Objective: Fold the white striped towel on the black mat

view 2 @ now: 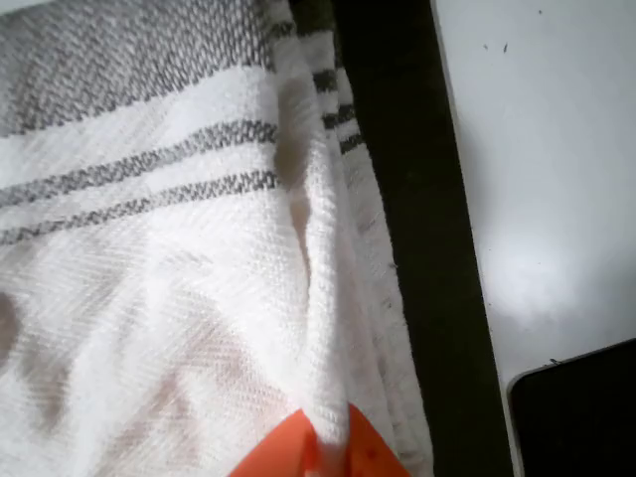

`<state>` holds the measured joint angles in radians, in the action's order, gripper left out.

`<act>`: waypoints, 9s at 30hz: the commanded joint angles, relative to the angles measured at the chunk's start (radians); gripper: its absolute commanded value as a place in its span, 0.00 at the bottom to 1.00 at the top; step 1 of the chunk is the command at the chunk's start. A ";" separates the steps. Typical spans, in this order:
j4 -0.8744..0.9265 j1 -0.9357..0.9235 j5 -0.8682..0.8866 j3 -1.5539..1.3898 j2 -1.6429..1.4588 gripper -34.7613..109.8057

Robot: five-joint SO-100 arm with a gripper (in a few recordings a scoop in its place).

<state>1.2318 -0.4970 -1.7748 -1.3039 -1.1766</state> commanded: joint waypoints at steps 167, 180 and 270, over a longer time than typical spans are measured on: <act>-0.063 -0.078 -0.255 -0.618 -0.347 0.50; 0.167 -0.058 -0.238 -0.664 -0.784 0.50; 0.135 0.485 0.184 -1.853 -2.183 0.24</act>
<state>1.3177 -0.0077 -1.6061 -3.1355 -3.3349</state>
